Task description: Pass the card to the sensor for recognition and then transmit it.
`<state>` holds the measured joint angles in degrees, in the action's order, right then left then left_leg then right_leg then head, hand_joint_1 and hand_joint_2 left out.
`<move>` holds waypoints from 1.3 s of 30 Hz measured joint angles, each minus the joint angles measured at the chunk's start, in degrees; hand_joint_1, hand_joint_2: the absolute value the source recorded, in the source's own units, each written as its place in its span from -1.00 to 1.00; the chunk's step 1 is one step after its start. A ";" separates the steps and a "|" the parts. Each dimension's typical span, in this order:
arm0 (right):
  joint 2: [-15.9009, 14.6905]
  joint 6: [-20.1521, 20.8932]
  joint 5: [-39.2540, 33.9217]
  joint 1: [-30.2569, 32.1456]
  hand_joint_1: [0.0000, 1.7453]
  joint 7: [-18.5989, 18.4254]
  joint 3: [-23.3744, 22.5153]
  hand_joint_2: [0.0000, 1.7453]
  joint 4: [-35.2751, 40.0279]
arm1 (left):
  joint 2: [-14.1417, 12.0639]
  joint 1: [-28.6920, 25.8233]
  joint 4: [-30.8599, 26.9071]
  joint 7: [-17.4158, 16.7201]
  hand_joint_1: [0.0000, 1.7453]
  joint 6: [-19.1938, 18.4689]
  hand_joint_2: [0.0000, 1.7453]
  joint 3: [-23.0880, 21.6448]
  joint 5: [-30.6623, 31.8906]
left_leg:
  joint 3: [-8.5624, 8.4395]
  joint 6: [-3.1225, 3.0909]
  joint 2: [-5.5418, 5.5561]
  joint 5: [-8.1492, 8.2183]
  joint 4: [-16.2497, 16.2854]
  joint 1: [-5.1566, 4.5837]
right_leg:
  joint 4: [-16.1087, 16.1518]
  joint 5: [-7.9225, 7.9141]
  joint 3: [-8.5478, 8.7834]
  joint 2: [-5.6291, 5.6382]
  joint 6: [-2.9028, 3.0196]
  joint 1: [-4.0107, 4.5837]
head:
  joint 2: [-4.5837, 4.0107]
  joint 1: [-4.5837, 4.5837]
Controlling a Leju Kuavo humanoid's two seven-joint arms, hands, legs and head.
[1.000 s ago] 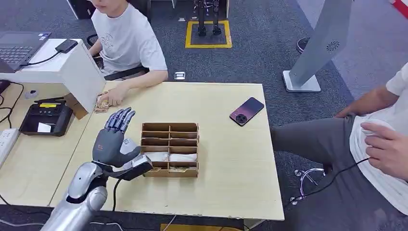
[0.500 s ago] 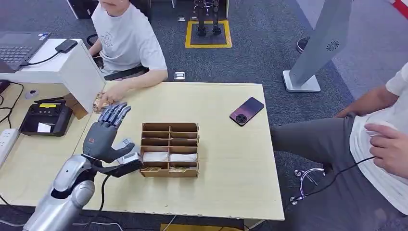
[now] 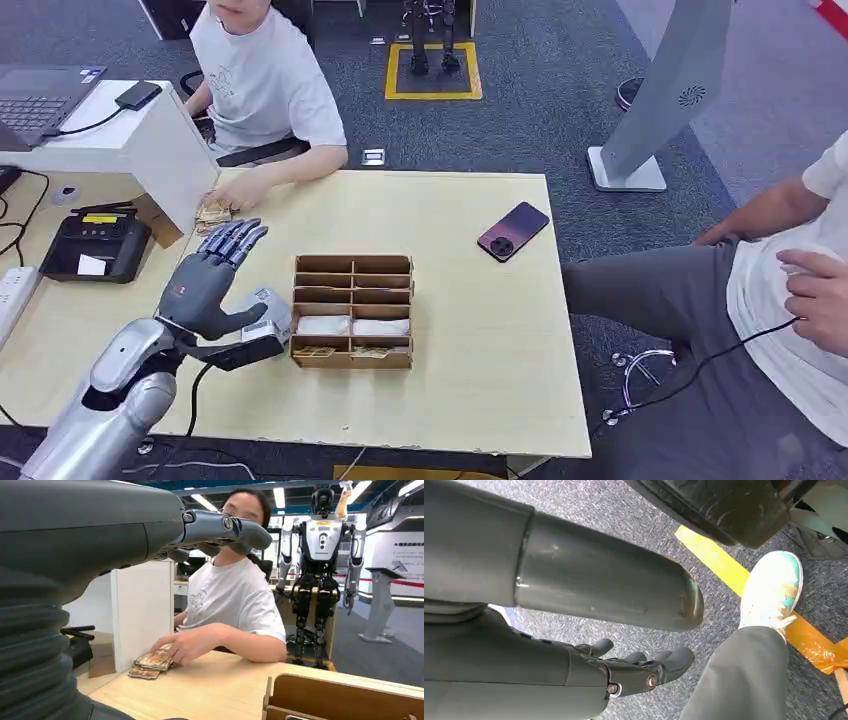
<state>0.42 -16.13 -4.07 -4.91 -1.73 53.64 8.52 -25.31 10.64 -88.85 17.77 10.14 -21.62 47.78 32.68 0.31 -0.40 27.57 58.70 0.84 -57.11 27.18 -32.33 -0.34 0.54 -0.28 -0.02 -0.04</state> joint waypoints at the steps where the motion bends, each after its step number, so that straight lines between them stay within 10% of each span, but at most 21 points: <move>1: 0.00 0.00 0.00 -0.01 -1.00 0.00 0.02 -1.00 0.00 | -0.04 0.00 0.00 0.07 -1.00 -0.11 1.00 -0.04 -0.13 | 0.00 0.00 0.00 0.00 0.00 0.01 | 0.00 0.00 0.00 0.00 0.00 0.00 | 0.00 -0.04; 19: 0.00 -0.09 -0.02 -0.11 -1.00 -0.15 0.92 -1.00 -0.02 | -2.93 0.00 -3.89 1.93 -1.00 -7.61 1.00 -1.40 -3.81 | -0.01 0.00 0.00 0.00 0.00 0.01 | 0.00 0.00 0.00 0.00 0.00 0.01 | 0.00 -0.02; 39: 0.00 0.07 -1.09 -0.11 -1.00 -0.28 0.94 -1.00 0.00 | 1.53 7.70 -2.16 -8.37 -1.00 -5.51 1.00 -13.84 10.73 | -0.01 0.00 -0.03 0.00 0.01 0.01 | 0.01 0.00 -0.02 0.01 0.00 0.00 | 0.00 -0.02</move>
<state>0.42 -16.06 -5.16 -5.02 -2.01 54.58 8.52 -23.78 18.34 -91.01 9.40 4.63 -35.45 58.51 32.66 0.31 -0.43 27.57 58.71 0.85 -57.10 27.18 -32.35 -0.33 0.54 -0.28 -0.02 -0.07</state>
